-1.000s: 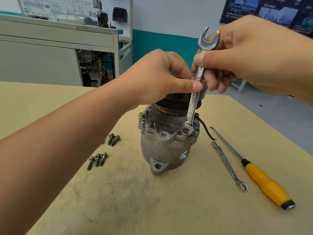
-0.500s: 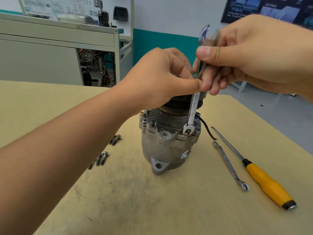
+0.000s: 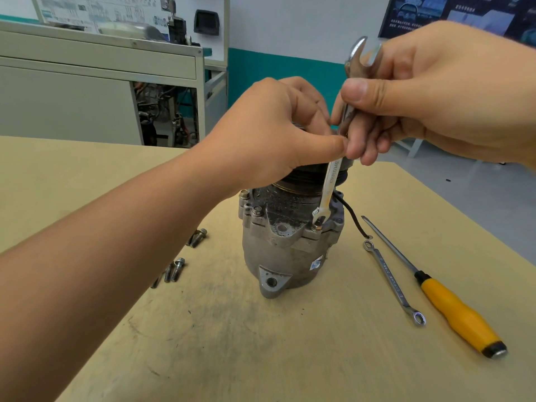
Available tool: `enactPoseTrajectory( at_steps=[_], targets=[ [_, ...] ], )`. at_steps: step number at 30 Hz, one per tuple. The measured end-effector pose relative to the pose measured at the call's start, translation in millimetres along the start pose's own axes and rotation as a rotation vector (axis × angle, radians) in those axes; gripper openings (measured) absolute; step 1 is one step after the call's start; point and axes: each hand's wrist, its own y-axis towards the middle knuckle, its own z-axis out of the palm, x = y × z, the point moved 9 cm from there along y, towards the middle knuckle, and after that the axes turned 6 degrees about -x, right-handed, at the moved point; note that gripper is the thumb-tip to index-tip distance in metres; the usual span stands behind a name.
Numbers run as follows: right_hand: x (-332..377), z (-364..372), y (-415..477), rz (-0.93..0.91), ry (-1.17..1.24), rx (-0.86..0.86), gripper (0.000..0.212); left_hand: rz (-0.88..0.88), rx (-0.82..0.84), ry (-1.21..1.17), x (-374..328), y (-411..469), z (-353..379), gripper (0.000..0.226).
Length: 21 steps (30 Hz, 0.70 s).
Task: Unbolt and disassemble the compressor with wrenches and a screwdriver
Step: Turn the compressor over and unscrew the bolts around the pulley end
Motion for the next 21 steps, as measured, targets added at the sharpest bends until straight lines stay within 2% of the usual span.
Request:
enactPoseTrajectory(
  at_steps=[10,13,15,21],
  targets=[
    [-3,3,-2,0.023,0.026,0.031,0.037,-0.019,-0.032,0.036,4,-1,-1,0.016],
    [-3,2,-2,0.01,-0.004,0.018,0.043,-0.026,0.089,-0.002,5,-3,6,0.01],
    [-2,3,-2,0.011,-0.031,0.007,0.048,-0.017,0.18,-0.016,3,-5,11,0.017],
    [-3,-1,0,-0.007,-0.298,-0.08,0.037,-0.022,0.167,-0.012,-2,2,15,0.03]
  ],
)
